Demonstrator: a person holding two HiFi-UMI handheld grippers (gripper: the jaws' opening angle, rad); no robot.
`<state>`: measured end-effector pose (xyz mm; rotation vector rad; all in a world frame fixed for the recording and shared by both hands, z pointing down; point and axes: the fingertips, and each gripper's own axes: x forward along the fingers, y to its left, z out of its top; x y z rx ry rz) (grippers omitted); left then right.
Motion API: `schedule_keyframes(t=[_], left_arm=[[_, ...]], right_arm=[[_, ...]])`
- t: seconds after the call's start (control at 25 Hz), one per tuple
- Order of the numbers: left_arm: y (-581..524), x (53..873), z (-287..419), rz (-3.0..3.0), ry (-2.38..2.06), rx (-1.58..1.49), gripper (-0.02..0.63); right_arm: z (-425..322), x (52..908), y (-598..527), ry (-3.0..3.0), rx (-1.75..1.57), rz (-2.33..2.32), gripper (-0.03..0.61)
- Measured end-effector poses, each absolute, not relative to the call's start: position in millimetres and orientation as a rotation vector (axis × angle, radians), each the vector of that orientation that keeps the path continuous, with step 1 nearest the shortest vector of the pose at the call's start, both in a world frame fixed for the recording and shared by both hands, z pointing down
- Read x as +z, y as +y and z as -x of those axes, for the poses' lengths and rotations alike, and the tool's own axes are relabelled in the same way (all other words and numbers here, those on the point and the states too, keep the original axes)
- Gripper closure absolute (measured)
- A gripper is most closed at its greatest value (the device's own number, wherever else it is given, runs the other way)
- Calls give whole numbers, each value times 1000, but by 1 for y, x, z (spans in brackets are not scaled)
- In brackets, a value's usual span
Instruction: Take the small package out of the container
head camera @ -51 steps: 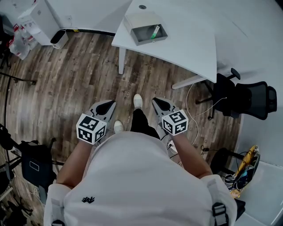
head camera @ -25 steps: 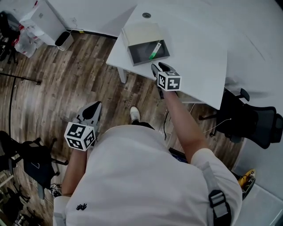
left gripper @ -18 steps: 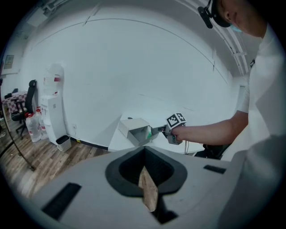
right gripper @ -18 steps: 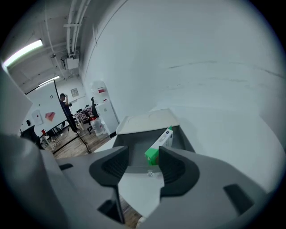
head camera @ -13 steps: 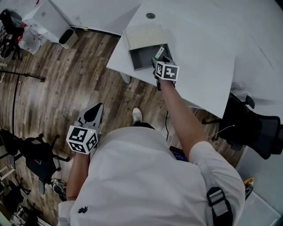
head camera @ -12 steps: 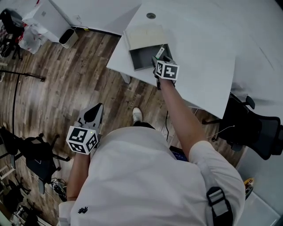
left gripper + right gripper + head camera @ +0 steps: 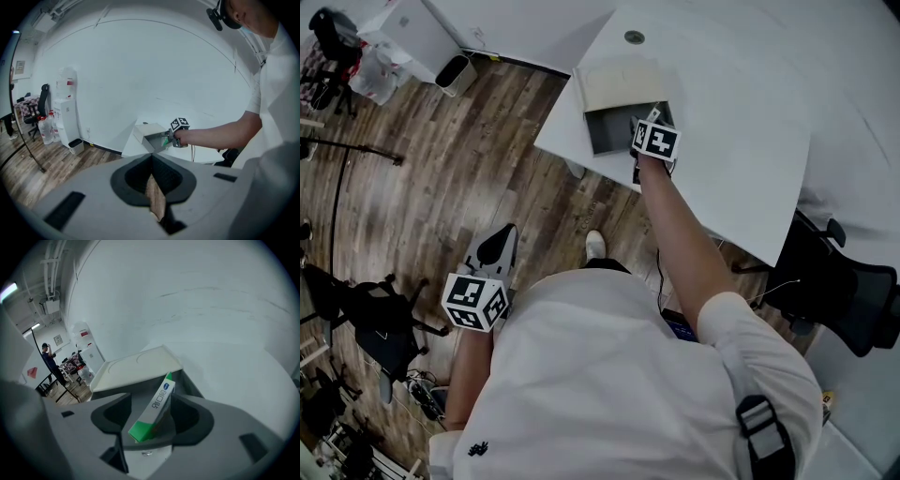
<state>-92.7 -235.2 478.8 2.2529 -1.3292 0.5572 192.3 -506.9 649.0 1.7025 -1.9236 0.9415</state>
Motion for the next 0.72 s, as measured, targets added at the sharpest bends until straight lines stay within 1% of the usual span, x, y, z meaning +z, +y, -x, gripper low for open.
schedule_keyframes(t=[0.2,0.28,0.44,0.56,0.72], left_arm=[[-236,479,97,-2241,-1338,555,607],[-238,478,96,-2243,-1338,551,606],[-241,477,97,-2245,-1338,544,606],[-239,476,100,-2243,-1337,541,606],[-237,477,103,-2243,-1336,540,606]], right_arm=[[-194,659,-507,-1865,991,-1713,328],[-198,661,-507,-1845,989,-1724,377],[-191,663,-506,-1859,1054,-1710,394],[-205,662,-508,-1805,1022,-1766,451],[-208,659,-509,-1797,1041,-1788,465]])
